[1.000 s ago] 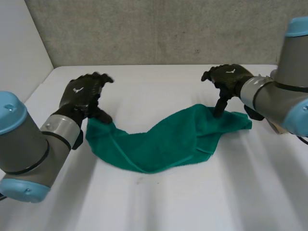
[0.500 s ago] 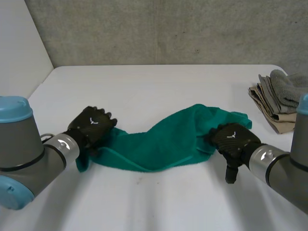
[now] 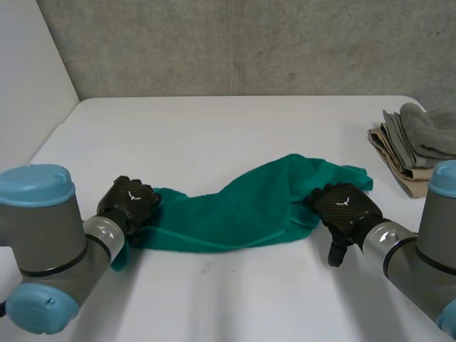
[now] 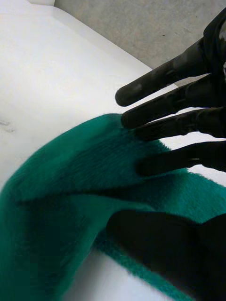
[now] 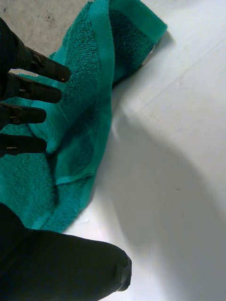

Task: Fold the laundry.

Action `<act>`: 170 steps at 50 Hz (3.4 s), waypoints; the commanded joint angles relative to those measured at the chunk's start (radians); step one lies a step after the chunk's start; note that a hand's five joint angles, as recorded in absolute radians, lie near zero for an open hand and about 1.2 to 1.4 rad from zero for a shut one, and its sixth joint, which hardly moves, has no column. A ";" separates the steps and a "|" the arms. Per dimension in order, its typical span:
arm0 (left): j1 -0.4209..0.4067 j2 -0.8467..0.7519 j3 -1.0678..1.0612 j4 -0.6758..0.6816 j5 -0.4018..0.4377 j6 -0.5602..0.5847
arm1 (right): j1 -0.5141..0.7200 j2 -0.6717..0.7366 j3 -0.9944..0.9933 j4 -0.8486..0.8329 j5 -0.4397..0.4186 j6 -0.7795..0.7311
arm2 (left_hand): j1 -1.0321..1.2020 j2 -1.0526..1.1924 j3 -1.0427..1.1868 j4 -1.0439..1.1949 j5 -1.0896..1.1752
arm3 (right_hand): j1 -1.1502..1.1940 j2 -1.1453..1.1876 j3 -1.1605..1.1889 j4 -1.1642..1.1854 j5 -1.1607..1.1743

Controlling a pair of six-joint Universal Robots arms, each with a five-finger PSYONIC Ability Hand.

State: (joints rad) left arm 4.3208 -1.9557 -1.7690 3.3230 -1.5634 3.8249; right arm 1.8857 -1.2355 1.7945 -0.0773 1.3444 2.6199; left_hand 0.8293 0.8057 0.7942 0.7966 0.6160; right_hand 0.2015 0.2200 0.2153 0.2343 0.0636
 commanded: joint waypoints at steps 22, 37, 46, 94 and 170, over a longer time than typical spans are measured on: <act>0.007 0.066 0.002 0.056 0.006 -0.028 | 0.013 0.333 -0.406 0.011 0.012 0.190 | 0.567 0.591 0.602 0.600 0.606 | 0.365 0.346 0.351 0.332 0.328; 0.014 0.161 -0.066 0.001 0.083 -0.166 | 0.016 0.423 -0.549 0.024 0.012 0.183 | -0.214 -0.190 -0.178 -0.181 -0.175 | 1.195 1.176 1.181 1.162 1.158; 0.023 0.234 -0.138 -0.016 0.086 -0.166 | 0.006 0.331 -0.552 0.115 0.002 0.170 | -0.199 -0.175 -0.164 -0.166 -0.160 | 1.195 1.176 1.181 1.162 1.158; 0.160 0.109 -0.250 0.050 0.177 -0.143 | -0.097 0.254 -0.541 0.159 -0.014 0.121 | -0.316 -0.293 -0.281 -0.284 -0.278 | 1.195 1.176 1.181 1.162 1.158; 0.214 0.114 -0.259 0.047 0.279 -0.085 | -0.089 0.215 -0.495 0.159 -0.014 0.123 | -0.158 -0.134 -0.123 -0.125 -0.119 | 1.195 1.176 1.181 1.162 1.158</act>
State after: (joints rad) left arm 4.5364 -1.7872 -2.0401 3.3617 -1.2788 3.7292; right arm 1.7936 -1.0220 1.2973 0.0813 1.3307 2.7418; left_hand 0.6275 0.6203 0.6235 0.6170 0.4374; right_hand 0.9837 1.1787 1.1759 1.1898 0.9861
